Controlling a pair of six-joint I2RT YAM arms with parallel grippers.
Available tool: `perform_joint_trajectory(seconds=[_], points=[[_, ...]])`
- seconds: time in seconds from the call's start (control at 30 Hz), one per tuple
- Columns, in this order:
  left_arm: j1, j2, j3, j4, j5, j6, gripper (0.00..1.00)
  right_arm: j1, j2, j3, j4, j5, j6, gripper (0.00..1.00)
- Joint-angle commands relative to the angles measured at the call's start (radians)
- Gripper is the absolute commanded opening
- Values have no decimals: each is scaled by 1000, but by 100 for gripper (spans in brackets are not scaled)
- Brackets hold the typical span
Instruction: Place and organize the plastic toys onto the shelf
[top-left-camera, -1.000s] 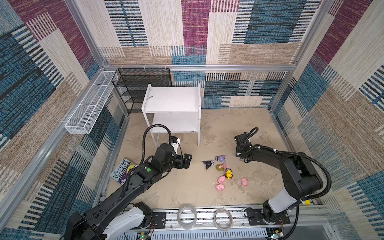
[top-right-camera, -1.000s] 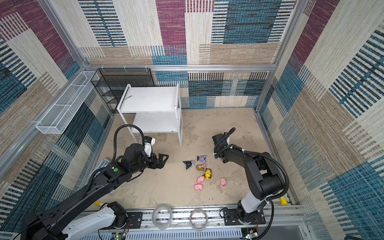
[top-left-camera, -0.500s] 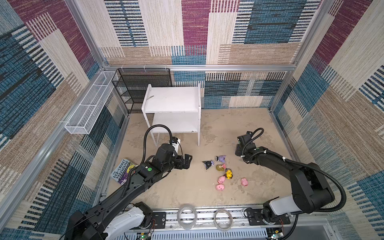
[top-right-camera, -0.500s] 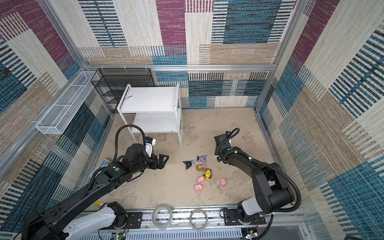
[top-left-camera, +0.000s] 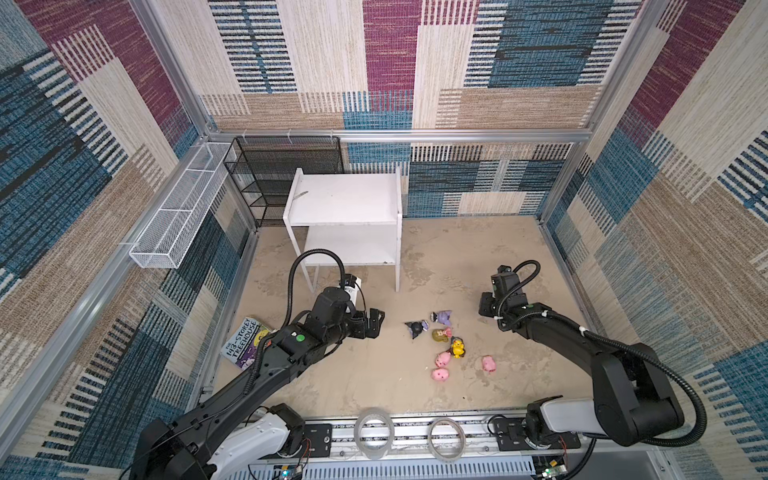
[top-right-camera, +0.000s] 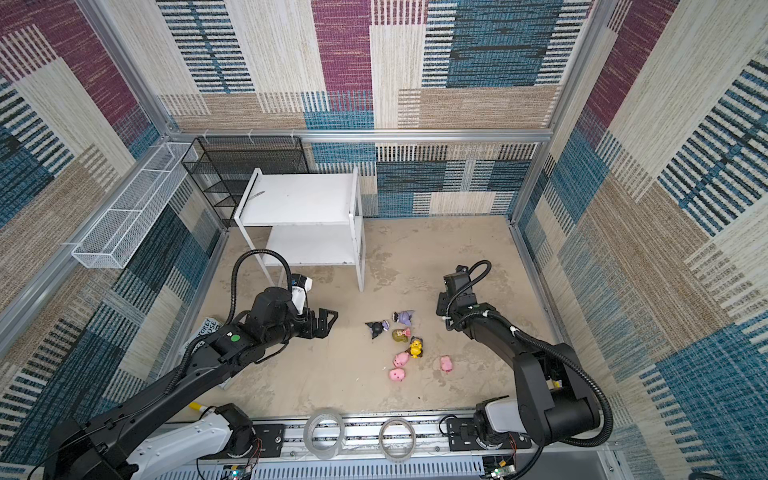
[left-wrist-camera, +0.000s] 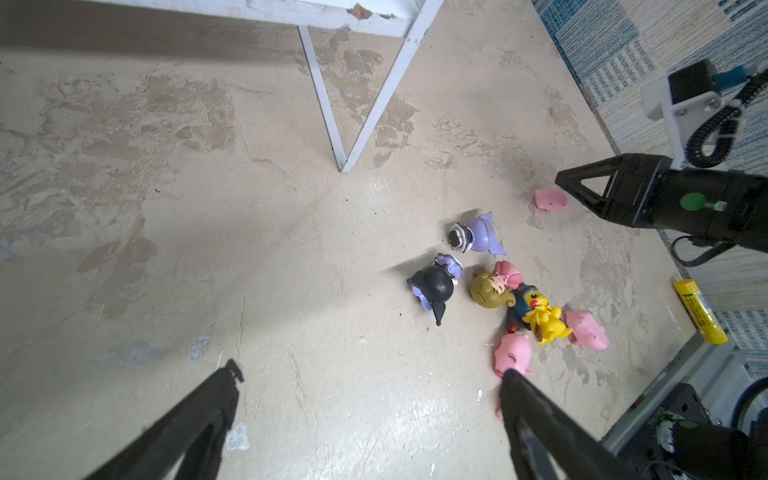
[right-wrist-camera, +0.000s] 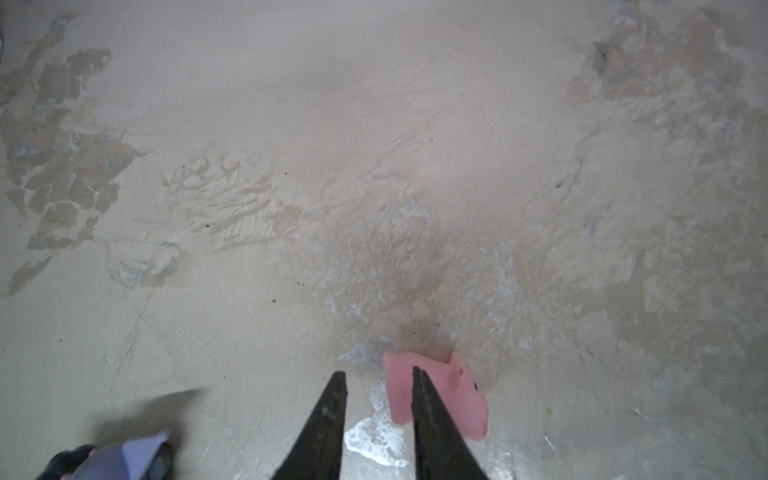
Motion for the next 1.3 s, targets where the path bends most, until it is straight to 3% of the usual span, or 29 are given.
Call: perform_joint_trajectory(seconds=[0.0, 0.6, 0.9, 1.03, 1.27], points=[[1, -9, -3, 17, 1, 17, 99, -12, -5, -6, 25, -18, 16, 27], [1, -26, -25, 41, 22, 3, 99, -27, 4, -23, -67, -114, 89, 22], [0, -16, -35, 67, 44, -8, 99, -12, -197, -55, -105, -153, 124, 21], [1, -7, -30, 71, 50, -7, 99, -15, -272, -37, -136, -101, 121, 26], [1, -20, -14, 46, 64, 5, 99, -112, -149, -17, -96, -83, 84, 26]])
